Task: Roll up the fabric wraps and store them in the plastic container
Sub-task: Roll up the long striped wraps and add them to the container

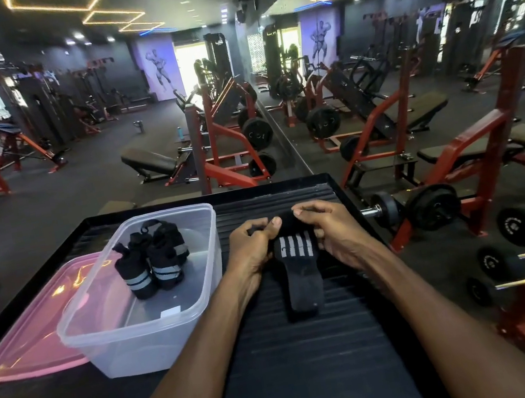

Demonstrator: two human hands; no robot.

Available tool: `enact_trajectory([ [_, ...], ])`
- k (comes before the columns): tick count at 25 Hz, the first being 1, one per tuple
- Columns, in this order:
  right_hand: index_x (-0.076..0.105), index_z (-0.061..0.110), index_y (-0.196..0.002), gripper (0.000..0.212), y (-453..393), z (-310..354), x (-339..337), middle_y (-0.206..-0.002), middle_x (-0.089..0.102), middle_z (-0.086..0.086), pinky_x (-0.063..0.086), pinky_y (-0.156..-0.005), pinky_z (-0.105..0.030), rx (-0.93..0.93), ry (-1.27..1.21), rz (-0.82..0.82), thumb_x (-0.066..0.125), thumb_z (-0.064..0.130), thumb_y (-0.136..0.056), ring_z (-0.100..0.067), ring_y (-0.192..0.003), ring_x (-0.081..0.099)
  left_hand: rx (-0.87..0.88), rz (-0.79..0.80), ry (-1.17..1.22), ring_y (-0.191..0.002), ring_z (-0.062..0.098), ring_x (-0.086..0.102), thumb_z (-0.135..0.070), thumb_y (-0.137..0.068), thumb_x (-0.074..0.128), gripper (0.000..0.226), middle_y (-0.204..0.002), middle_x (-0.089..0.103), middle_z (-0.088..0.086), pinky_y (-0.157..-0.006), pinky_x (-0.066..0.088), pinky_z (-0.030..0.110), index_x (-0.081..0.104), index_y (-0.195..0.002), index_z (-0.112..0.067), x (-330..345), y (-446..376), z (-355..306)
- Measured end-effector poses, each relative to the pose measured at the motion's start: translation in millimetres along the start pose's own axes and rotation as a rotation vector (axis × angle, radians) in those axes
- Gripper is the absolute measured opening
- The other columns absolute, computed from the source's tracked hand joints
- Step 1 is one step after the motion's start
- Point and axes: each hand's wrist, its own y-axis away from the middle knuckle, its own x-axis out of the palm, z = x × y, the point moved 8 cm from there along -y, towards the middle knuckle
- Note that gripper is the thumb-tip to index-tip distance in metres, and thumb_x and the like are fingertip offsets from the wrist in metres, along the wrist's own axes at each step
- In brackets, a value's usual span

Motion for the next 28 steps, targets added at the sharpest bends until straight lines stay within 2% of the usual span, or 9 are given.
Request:
enact_trajectory([
  [4, 0.07, 0.008, -0.094, 0.011, -4.5, -3.3, -4.1, -0.094, 0.074, -0.016, 0.058, -0.067, -0.039, -0.059, 0.08, -0.064, 0.07, 0.0, -0.086, -0.026, -0.083, 0.071, -0.025, 0.043, 0.067, -0.071, 0.02, 0.067, -0.003, -0.087, 0.069, 0.014, -0.089, 0.071, 0.012, -0.055, 0.054, 0.029, 0.068, -0.099, -0.01, 5.1, -1.2, 2.2],
  [7, 0.072, 0.012, -0.089, 0.029, -4.2, 2.8, -3.4, -0.092, 0.073, -0.013, 0.056, -0.07, -0.039, -0.118, 0.117, -0.048, 0.07, -0.014, -0.077, -0.027, -0.087, 0.068, -0.069, 0.073, 0.058, -0.06, 0.018, 0.062, -0.01, -0.09, 0.067, 0.009, -0.081, 0.069, 0.013, -0.049, 0.049, 0.025, 0.067, -0.099, -0.008, 9.1, 0.6, 4.2],
  [10, 0.07, 0.006, -0.093, 0.026, -2.4, 0.0, 0.1, -0.091, 0.072, -0.012, 0.057, -0.065, -0.035, -0.035, -0.029, -0.01, 0.064, -0.016, -0.081, -0.029, -0.086, 0.069, 0.027, 0.059, 0.063, -0.065, 0.016, 0.066, -0.007, -0.09, 0.068, 0.008, -0.08, 0.072, 0.006, -0.055, 0.053, 0.026, 0.071, -0.094, -0.013, 7.7, 0.0, -0.9],
  [14, 0.07, 0.004, -0.09, 0.004, -3.5, -5.9, 0.0, -0.085, 0.073, -0.012, 0.057, -0.062, -0.028, 0.029, -0.116, -0.024, 0.067, 0.002, -0.089, -0.023, -0.078, 0.069, 0.091, 0.093, 0.076, -0.067, 0.013, 0.067, 0.008, -0.088, 0.064, 0.026, -0.081, 0.072, 0.003, -0.067, 0.054, 0.031, 0.07, -0.091, -0.017, 12.1, 0.1, -5.9],
  [17, 0.072, 0.003, -0.091, 0.011, -4.9, 1.9, -4.9, -0.087, 0.072, -0.01, 0.054, -0.068, -0.022, -0.105, -0.01, -0.062, 0.069, -0.005, -0.084, -0.017, -0.081, 0.068, 0.016, 0.185, 0.119, -0.072, 0.015, 0.069, -0.006, -0.09, 0.067, 0.009, -0.085, 0.073, 0.005, -0.065, 0.054, 0.03, 0.068, -0.098, -0.009, 21.3, 3.0, -1.1],
  [21, 0.07, 0.005, -0.102, 0.022, -2.6, -1.1, -1.1, -0.088, 0.073, -0.006, 0.052, -0.061, -0.019, -0.08, 0.033, -0.039, 0.073, -0.004, -0.082, -0.013, -0.077, 0.069, -0.005, 0.136, 0.044, -0.093, 0.028, 0.072, -0.016, -0.085, 0.075, 0.025, -0.104, 0.074, 0.02, -0.09, 0.056, 0.049, 0.071, -0.104, 0.0, 17.0, 2.0, 5.1],
  [23, 0.067, 0.006, -0.104, 0.018, -1.9, -7.7, 0.0, -0.082, 0.07, -0.004, 0.051, -0.054, -0.02, 0.022, -0.021, -0.029, 0.072, 0.004, -0.087, -0.009, -0.062, 0.065, 0.071, 0.101, 0.017, -0.096, 0.029, 0.071, -0.006, -0.084, 0.075, 0.014, -0.102, 0.075, 0.017, -0.094, 0.056, 0.045, 0.073, -0.097, -0.007, 13.5, 1.7, -0.2],
  [25, 0.065, 0.005, -0.102, 0.011, 0.4, -12.7, 4.2, -0.078, 0.069, -0.005, 0.053, -0.05, -0.024, 0.105, -0.062, 0.02, 0.066, 0.012, -0.093, -0.007, -0.053, 0.062, 0.131, 0.09, -0.032, -0.096, 0.024, 0.07, 0.003, -0.083, 0.072, 0.02, -0.098, 0.075, 0.01, -0.093, 0.056, 0.039, 0.072, -0.096, -0.014, 11.4, 2.7, -5.8],
  [28, 0.065, 0.0, -0.101, 0.009, -0.8, -9.9, 3.0, -0.09, 0.069, -0.015, 0.057, -0.053, -0.029, 0.049, -0.053, 0.017, 0.063, 0.005, -0.094, -0.019, -0.069, 0.068, 0.146, 0.123, -0.054, -0.097, 0.024, 0.069, 0.006, -0.083, 0.07, 0.028, -0.1, 0.074, 0.008, -0.092, 0.057, 0.04, 0.072, -0.097, -0.017, 12.4, 0.0, -5.0],
])
